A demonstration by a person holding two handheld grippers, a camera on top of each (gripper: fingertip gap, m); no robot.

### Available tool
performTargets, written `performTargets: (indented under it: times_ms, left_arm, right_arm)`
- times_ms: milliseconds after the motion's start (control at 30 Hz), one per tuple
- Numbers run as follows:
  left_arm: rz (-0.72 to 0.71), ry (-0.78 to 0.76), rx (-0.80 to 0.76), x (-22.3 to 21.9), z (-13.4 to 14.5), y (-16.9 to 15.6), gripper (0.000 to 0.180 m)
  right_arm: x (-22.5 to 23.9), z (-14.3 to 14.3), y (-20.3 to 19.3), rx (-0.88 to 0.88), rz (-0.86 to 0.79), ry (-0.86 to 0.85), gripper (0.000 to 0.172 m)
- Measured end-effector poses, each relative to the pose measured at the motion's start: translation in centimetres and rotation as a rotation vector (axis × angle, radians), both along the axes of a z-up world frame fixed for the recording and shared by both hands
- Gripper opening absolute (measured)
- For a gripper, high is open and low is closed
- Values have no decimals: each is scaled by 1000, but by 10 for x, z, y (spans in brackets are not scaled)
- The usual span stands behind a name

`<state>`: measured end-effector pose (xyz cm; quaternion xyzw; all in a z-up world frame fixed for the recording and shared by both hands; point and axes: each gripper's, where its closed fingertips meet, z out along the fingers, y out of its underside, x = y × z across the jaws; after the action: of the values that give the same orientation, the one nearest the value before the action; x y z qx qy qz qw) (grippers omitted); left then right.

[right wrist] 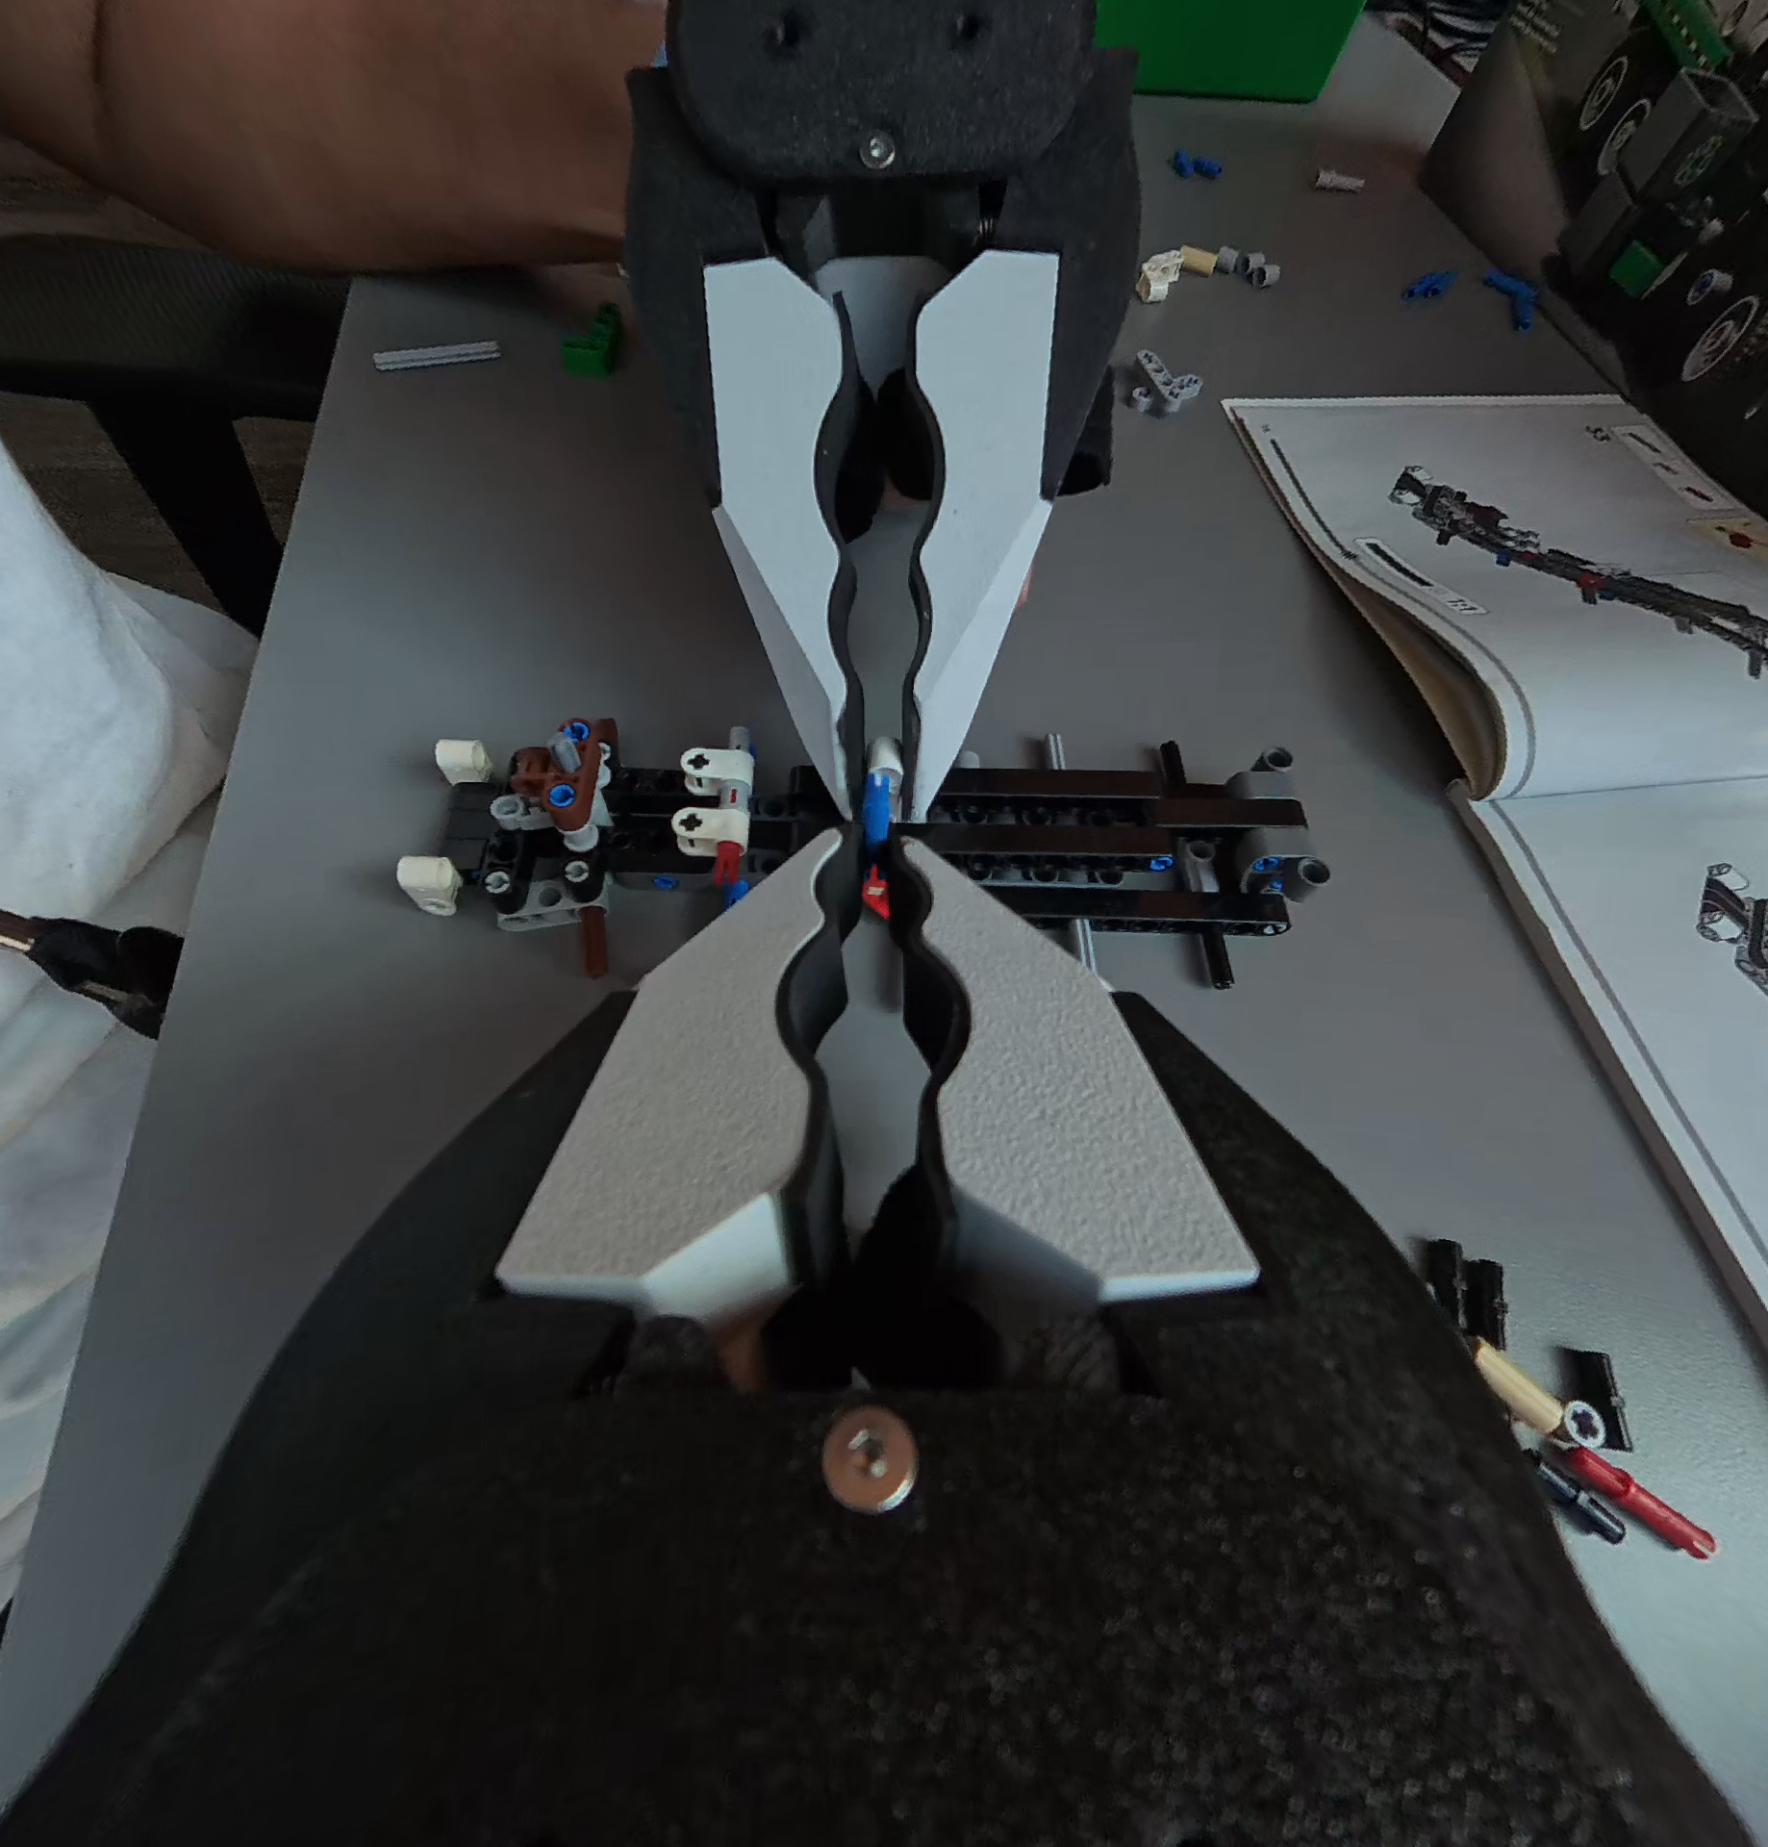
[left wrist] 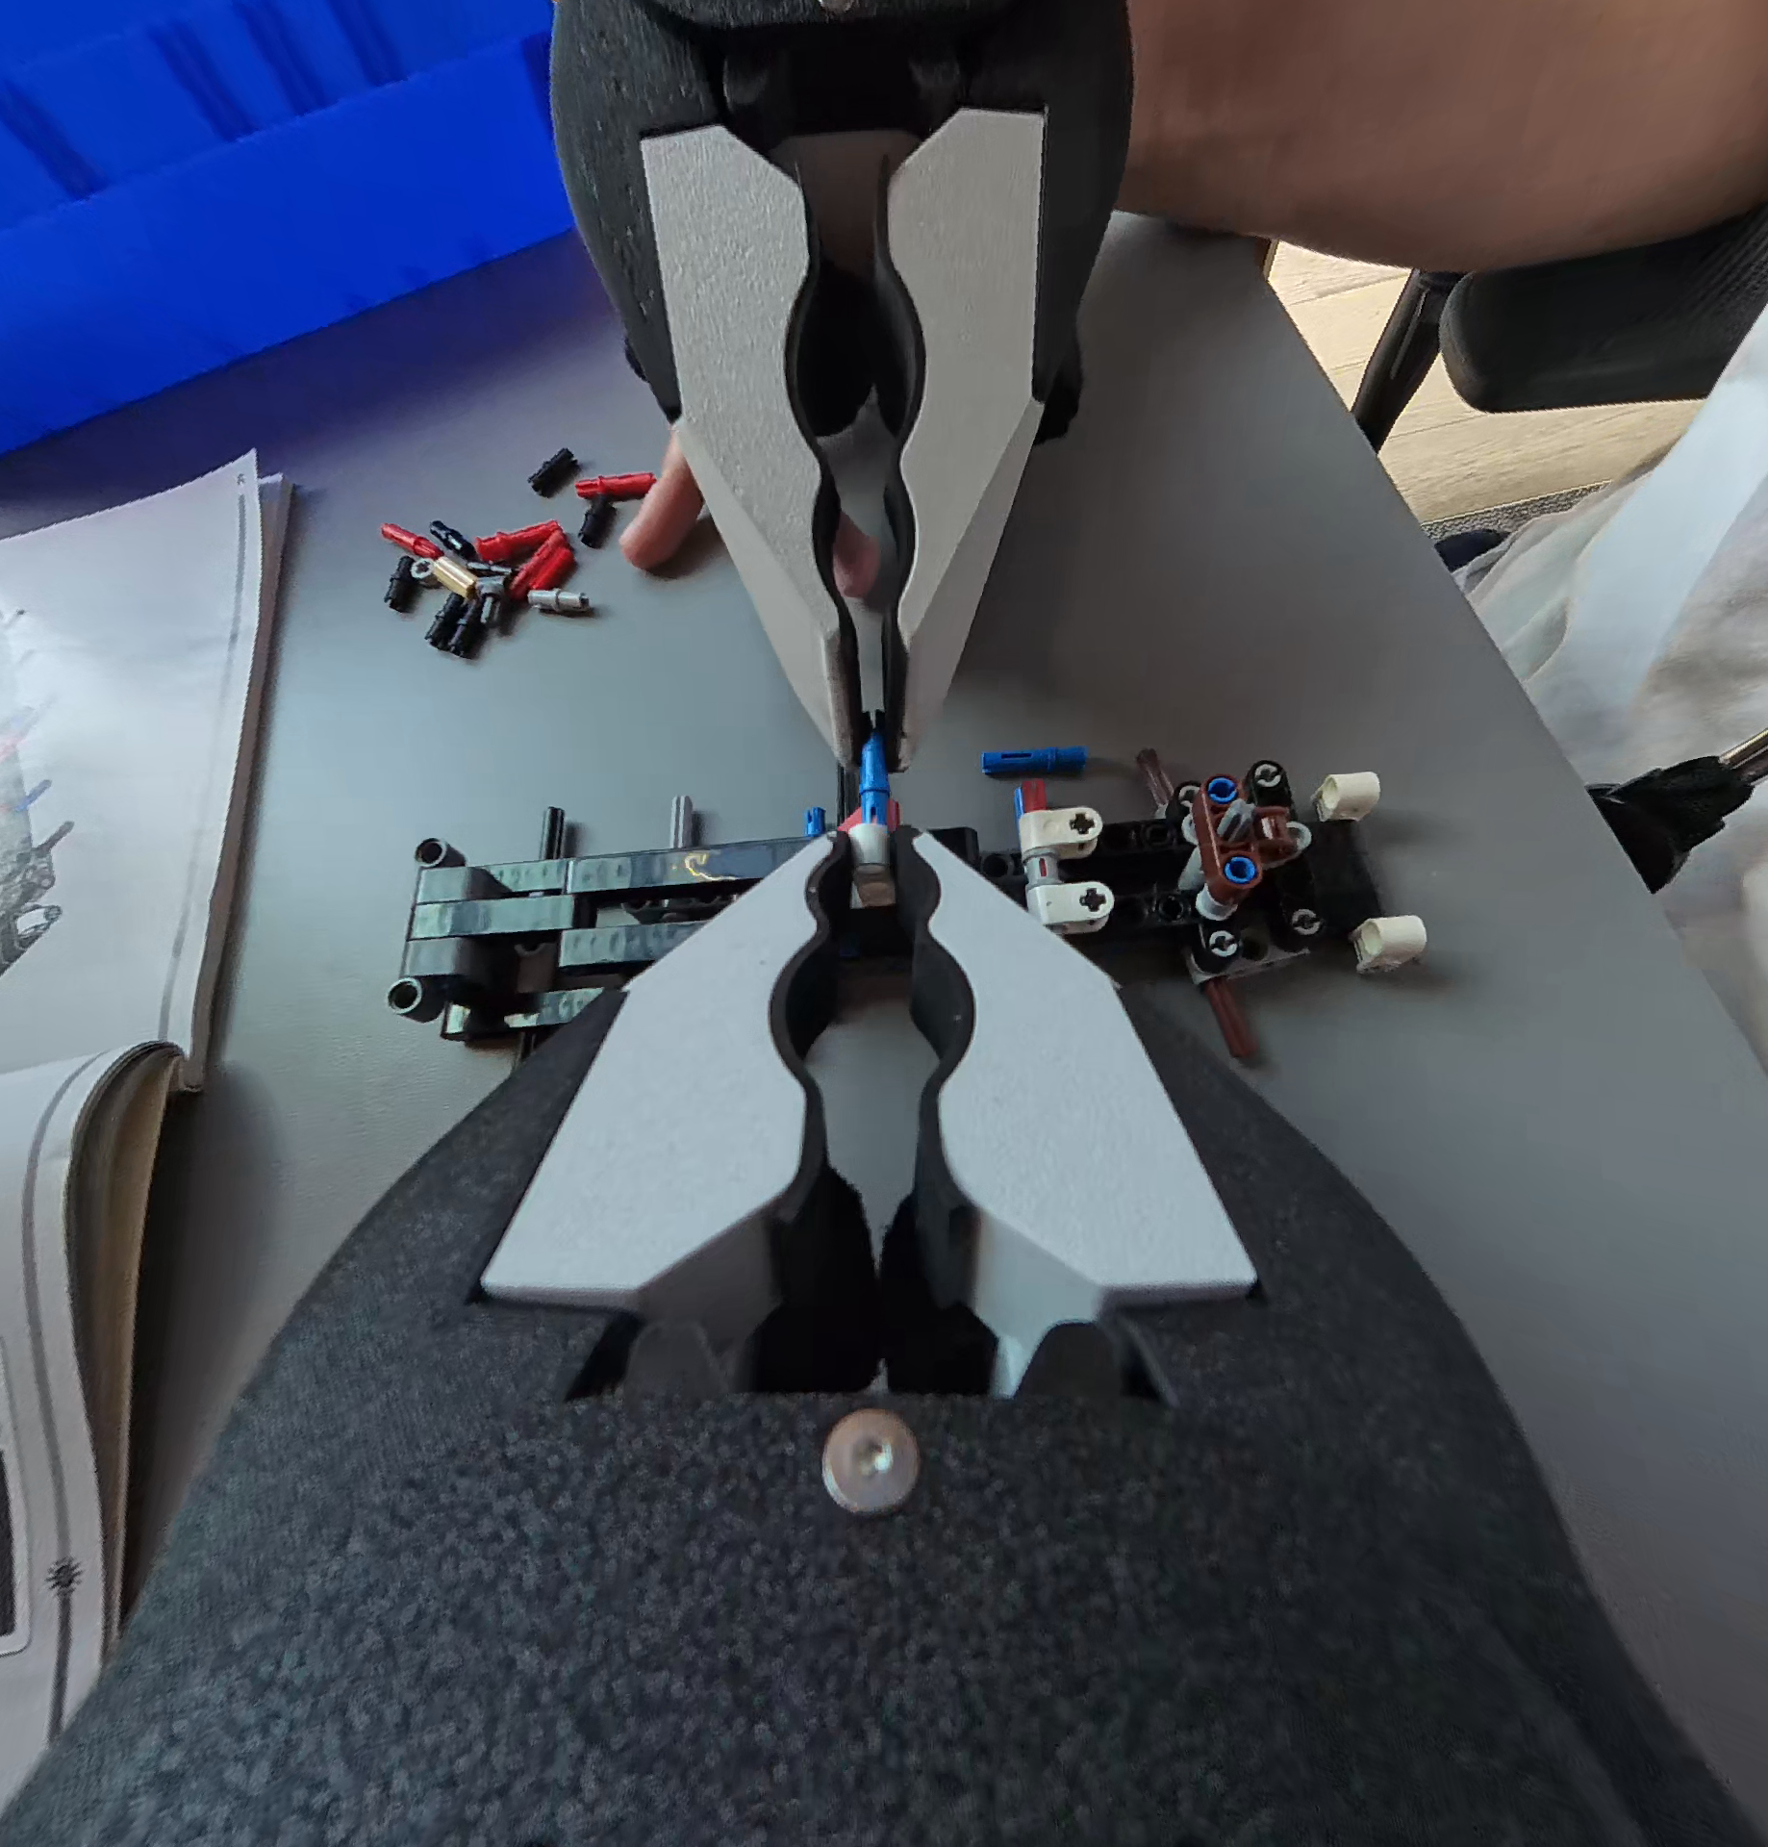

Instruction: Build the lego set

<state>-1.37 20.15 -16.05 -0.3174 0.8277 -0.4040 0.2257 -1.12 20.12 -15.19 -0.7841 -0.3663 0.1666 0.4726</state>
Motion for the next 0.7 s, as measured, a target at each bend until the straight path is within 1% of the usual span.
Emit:
performTargets:
  times_ms: [300, 467, 567, 633, 700]
  left_arm:
    - [-1, 28, -5, -1, -4, 0, 6]
    - [-4, 44, -45, -1, -3, 0, 6]
    - [0, 53, -48, -1, -4, 0, 6]
    - [3, 60, -46, -1, -4, 0, 6]
    - [4, 57, -31, -1, -4, 0, 6]
  right_arm:
    - [0, 0, 2, 12, -2, -15, 2]
    - [0, 0, 4, 80, 12, -90, 3]
    - [0, 0, 4, 89, 14, -112, 3]
    - [0, 0, 3, 47, 6, -91, 3]
    - [0, 0, 2, -51, -8, -14, 2]
